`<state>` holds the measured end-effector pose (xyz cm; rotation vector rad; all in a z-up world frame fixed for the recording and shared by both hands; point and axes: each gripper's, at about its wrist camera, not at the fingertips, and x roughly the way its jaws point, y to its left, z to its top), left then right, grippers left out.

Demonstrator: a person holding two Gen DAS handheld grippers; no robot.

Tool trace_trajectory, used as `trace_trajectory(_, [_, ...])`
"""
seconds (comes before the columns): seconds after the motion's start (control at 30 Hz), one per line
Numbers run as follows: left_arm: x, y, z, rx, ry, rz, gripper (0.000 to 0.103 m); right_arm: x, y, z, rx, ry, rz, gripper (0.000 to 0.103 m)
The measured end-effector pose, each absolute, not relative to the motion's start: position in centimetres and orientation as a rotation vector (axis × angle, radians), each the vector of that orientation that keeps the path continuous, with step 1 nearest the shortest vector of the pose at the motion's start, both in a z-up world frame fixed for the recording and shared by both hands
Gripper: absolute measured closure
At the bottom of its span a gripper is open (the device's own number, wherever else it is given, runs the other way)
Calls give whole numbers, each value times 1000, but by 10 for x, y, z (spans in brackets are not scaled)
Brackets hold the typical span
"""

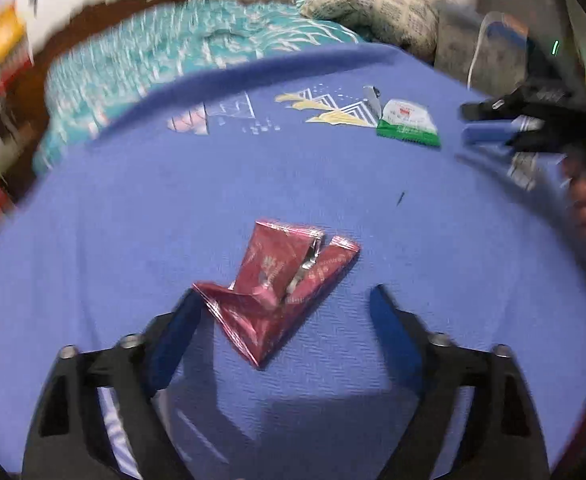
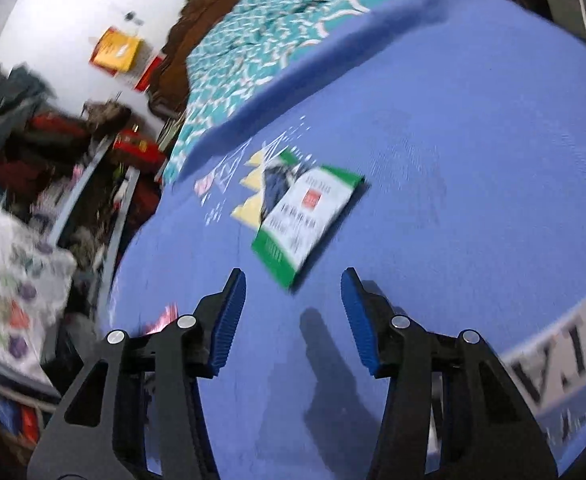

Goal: Collect trash
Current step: 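Grasp the red wrapper with the left tool while the right tool grasps the green-white sachet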

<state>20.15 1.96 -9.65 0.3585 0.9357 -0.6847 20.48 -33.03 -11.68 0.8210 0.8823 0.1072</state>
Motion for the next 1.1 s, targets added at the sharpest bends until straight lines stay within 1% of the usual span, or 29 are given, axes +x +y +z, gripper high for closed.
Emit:
trace_trajectory(0.07, [200,23,-95,355,919,-663,57,219,-338,-123,831,881,72,55])
trace_trajectory(0.1, [198,23,-95,351,912,-655,71,225,-340,-127,842,876,63,55])
trace_trajectory(0.2, [195,30,-93,312,907,-637,89,235,-348,-126,871,858,25,55])
trace_trajectory(0.23, [197,31,-93,297,909,-640,93,238,-350,-126,867,855,15,55])
trace_trajectory(0.37, [201,26,-94,208,942,-701,94,244,-346,-127,888,847,20,56])
trace_trajectory(0.4, [202,22,-95,198,946,-714,94,240,-339,-126,884,850,28,62])
trace_trajectory(0.43, [201,16,-95,185,952,-731,94,243,-331,-127,876,867,46,73])
trace_trajectory(0.47, [200,10,-96,170,957,-750,94,244,-317,-129,865,883,68,77])
trace_trajectory(0.5, [200,6,-96,160,963,-760,94,246,-309,-130,844,899,86,85])
trace_trajectory(0.53, [199,2,-97,140,969,-771,94,238,-295,-131,818,912,107,88])
trace_trajectory(0.63, [203,-7,-96,54,996,-810,94,226,-259,-129,768,951,204,92])
trace_trajectory(0.77, [207,-16,-91,16,995,-817,94,200,-233,-113,726,939,284,92])
trace_trajectory(1.0, [197,-13,-83,-46,1023,-861,94,124,-248,-83,724,883,330,92])
trace_trajectory(1.1, [185,-22,-89,-18,1043,-884,94,98,-254,-80,732,870,325,92])
